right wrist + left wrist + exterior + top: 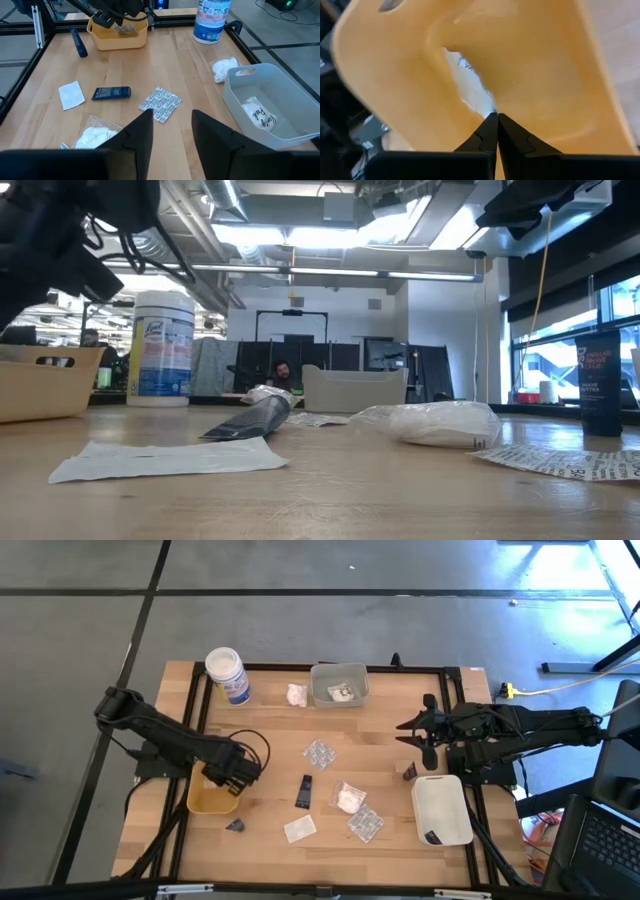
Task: Pick & Place Travel size toiletries
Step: Put the white bandage pack into the yellow bin
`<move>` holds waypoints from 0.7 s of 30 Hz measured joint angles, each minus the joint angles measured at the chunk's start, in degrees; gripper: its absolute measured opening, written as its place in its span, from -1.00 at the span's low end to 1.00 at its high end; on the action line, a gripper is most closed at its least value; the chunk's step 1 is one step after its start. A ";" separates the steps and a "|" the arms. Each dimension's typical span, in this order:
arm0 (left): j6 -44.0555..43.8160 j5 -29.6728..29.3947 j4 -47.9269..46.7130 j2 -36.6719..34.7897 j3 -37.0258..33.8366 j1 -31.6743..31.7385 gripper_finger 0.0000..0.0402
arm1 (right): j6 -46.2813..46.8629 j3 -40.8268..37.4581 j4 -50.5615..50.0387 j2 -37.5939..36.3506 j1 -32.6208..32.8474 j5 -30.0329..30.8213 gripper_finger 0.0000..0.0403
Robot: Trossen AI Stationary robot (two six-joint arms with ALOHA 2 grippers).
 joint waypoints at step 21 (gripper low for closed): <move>10.49 5.18 1.55 0.01 0.02 1.57 -0.22 | 0.02 0.00 0.02 -0.02 0.00 0.00 -0.45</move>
